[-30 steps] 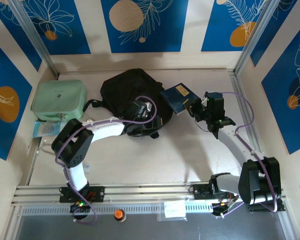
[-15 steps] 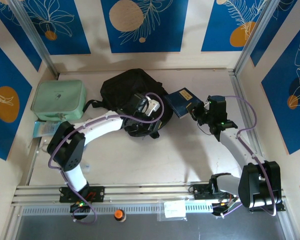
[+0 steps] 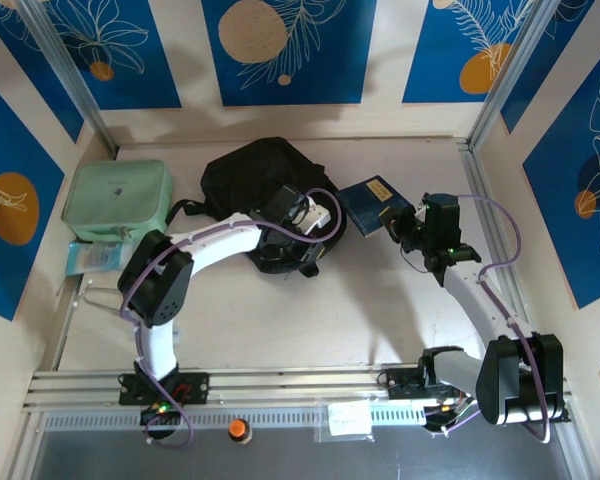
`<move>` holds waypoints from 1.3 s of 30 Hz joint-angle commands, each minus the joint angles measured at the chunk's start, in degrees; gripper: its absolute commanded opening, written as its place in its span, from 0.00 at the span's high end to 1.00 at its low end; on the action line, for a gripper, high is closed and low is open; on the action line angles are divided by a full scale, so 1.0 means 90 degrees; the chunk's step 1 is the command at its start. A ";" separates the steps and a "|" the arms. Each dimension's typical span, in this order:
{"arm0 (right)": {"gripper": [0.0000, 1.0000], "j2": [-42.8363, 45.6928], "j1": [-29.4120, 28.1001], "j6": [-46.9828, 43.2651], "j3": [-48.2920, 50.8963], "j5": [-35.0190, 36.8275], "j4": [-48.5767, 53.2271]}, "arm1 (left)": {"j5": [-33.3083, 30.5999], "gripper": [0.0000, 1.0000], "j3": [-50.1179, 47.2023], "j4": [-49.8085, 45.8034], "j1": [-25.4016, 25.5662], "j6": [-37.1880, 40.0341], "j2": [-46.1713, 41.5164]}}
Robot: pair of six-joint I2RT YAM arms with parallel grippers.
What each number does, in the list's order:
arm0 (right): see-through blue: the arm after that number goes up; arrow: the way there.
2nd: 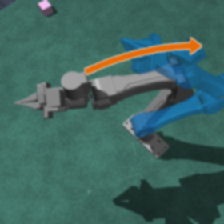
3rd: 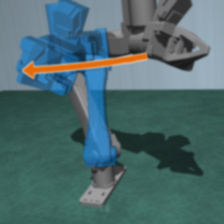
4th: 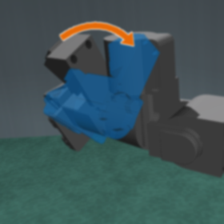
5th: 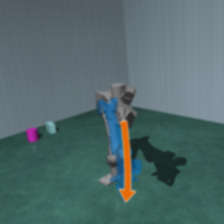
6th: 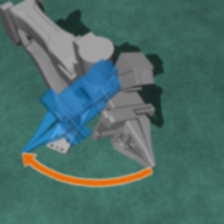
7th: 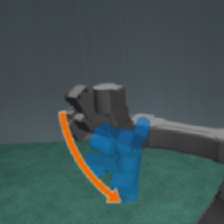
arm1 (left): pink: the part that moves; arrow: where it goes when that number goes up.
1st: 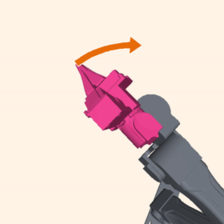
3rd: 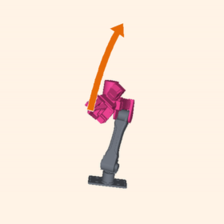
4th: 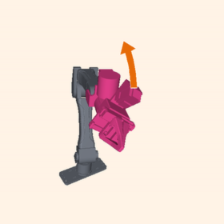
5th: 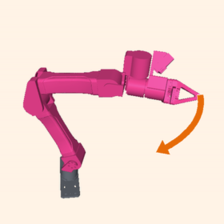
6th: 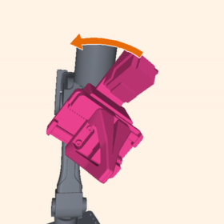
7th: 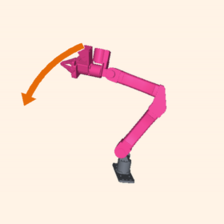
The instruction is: Pack books, pencil case, and school supplies into a backpack
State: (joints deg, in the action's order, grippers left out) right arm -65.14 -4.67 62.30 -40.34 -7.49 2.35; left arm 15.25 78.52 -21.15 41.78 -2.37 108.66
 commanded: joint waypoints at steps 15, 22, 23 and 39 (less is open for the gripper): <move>0.98 0.0337 0.0155 -0.0302 0.0058 -0.0055 0.0108 | 0.0307 1.00 0.0257 -0.0100 -0.0079 0.0492 -0.0395; 0.98 0.0783 0.0238 -0.0761 0.0009 0.0043 0.0724 | -0.0363 1.00 -0.0073 0.0629 -0.0280 0.0312 -0.1142; 0.98 0.0837 0.0235 -0.0828 0.0015 0.0037 0.0812 | -0.0493 1.00 -0.0140 0.0772 -0.0310 0.0245 -0.1250; 0.98 0.0222 -0.1371 -0.0502 -0.0198 -0.0053 0.0690 | -0.0413 1.00 -0.0724 0.2124 -0.0387 0.0263 -0.2294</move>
State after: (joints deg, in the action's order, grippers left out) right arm -61.36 -15.77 56.23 -40.36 -7.09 12.80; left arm 8.93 72.60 -6.63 38.37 -0.97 91.09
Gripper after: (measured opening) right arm 0.114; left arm 0.041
